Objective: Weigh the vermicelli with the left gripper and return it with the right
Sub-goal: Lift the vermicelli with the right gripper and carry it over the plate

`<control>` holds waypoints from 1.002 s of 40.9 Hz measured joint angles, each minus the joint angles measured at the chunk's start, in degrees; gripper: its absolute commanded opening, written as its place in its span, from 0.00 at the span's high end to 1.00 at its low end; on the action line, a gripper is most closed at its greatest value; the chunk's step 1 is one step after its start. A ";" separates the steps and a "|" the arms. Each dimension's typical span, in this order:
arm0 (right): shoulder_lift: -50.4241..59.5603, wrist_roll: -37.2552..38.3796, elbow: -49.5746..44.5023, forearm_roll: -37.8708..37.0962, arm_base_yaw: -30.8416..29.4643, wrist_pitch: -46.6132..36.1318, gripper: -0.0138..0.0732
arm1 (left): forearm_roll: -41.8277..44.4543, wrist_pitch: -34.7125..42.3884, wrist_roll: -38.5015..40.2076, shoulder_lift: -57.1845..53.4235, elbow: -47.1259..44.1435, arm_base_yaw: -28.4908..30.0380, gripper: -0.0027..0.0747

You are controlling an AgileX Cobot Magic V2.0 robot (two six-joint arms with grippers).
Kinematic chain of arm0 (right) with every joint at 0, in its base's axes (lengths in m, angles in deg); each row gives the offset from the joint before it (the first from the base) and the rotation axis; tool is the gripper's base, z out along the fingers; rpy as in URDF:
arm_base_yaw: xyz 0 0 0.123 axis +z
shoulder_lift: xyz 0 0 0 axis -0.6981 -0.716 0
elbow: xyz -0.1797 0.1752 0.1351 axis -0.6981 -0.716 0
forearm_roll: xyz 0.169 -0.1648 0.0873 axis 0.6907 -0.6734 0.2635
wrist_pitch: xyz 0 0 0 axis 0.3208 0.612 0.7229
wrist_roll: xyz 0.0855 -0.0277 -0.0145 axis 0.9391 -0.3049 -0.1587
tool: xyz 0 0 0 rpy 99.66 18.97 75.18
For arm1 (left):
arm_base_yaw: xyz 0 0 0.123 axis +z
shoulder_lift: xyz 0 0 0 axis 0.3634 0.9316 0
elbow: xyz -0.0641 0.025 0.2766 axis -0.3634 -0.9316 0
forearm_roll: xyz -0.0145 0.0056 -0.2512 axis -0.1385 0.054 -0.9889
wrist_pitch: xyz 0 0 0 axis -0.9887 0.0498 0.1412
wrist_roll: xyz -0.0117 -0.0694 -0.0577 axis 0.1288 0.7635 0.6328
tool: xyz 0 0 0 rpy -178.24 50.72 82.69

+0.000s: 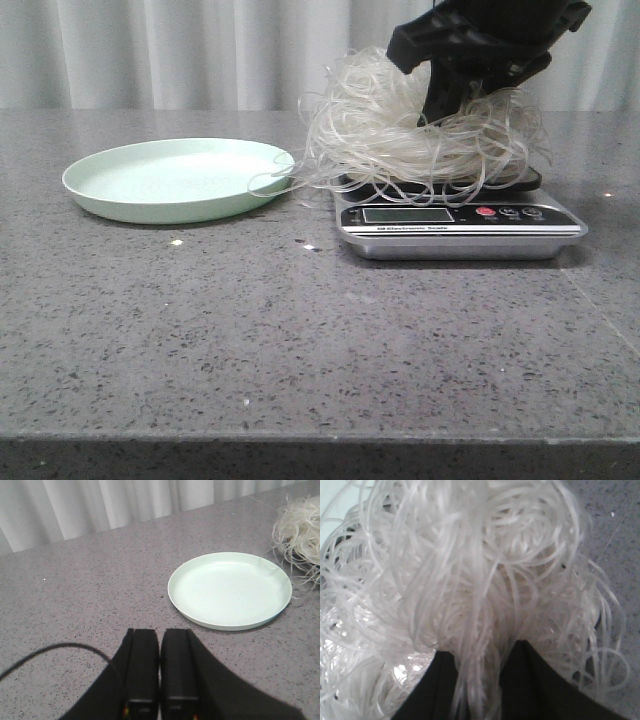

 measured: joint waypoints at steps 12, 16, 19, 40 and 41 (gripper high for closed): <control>-0.37 0.00 12.91 0.00 0.00 9.70 0.67 | 0.00 0.00 0.00 0.00 0.00 0.00 0.79; -0.37 -0.09 17.23 0.00 0.00 11.52 0.67 | 0.00 0.00 0.00 0.00 0.00 0.00 0.79; -0.46 -0.09 21.24 0.00 0.00 13.48 0.67 | 0.09 0.00 0.00 0.00 0.00 0.00 0.79; -0.46 -0.09 42.00 4.60 0.00 16.40 0.67 | 0.09 0.00 0.00 0.00 0.00 0.00 0.79; -0.46 -0.09 42.57 5.42 0.00 16.40 0.67 | 0.09 0.00 0.00 0.00 0.00 0.00 0.79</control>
